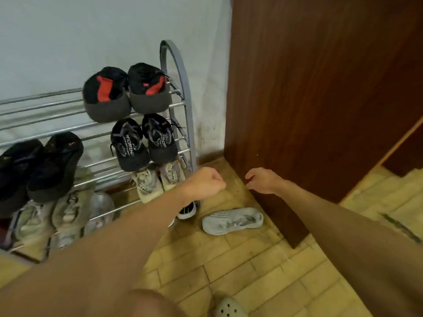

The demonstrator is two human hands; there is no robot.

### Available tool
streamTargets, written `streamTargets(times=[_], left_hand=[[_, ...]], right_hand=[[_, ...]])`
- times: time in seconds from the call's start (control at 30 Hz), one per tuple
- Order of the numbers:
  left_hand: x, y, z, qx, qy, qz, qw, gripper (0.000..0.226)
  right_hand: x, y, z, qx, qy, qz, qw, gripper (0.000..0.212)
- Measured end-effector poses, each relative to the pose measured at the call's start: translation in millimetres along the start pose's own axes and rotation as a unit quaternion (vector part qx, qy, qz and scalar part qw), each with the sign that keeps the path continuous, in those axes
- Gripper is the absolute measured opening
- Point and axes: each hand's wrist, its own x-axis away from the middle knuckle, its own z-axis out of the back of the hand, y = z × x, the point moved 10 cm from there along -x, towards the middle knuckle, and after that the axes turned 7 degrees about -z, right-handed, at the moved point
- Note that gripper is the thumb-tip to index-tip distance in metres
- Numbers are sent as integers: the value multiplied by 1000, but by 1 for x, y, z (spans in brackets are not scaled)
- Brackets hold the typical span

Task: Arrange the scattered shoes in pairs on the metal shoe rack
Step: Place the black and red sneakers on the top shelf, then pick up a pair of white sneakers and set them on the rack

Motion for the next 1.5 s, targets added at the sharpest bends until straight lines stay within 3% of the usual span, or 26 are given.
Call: streamTargets(times=[0.17, 0.37, 0.57, 0.73, 0.77, 0.83, 0.9, 1.07, 1.17, 1.27, 1.37, 1.5], left_hand=[[-61, -54, -68, -4, -55, 38, 998, 6], [-122, -134, -129, -132, -183, 71, 972, 13], [-155, -178, -150, -151, -181, 75, 969, 10], [-147, -201, -164, -231, -223, 79, 944, 25], [-143, -203, -163, -242, -234, 79, 938, 21], [-138, -204, -158, -255, -251, 75, 931, 37], [-134, -202, -148, -268, -249, 79, 927, 46], [-122, -186, -133, -284, -241, 46, 927, 35], [-104, -167, -116, -317, -234, 36, 918, 30], [-84, -143, -89, -345, -222, 23, 912, 41], [-59, -113, -52, -353, -179, -4, 918, 36], [-14, -85, 4, -390, -116, -3, 914, 48]], right_hand=[[-57, 61, -61, 14, -50, -55, 997, 36], [-136, 113, -141, 56, -70, -100, 991, 32], [-186, 126, -183, 124, -72, -66, 988, 42], [-197, 127, -205, 188, -99, -33, 977, 65], [-196, 129, -205, 196, -98, -37, 975, 63], [-189, 131, -207, 204, -108, -35, 972, 52], [-176, 131, -211, 213, -131, -30, 968, 46], [-146, 138, -222, 203, -200, -53, 957, 57], [-120, 123, -207, 214, -212, -47, 952, 39], [-94, 102, -176, 197, -168, -54, 964, 19], [-68, 70, -140, 176, -122, -25, 976, 31], [-26, 0, -89, 168, -42, 64, 983, 44]])
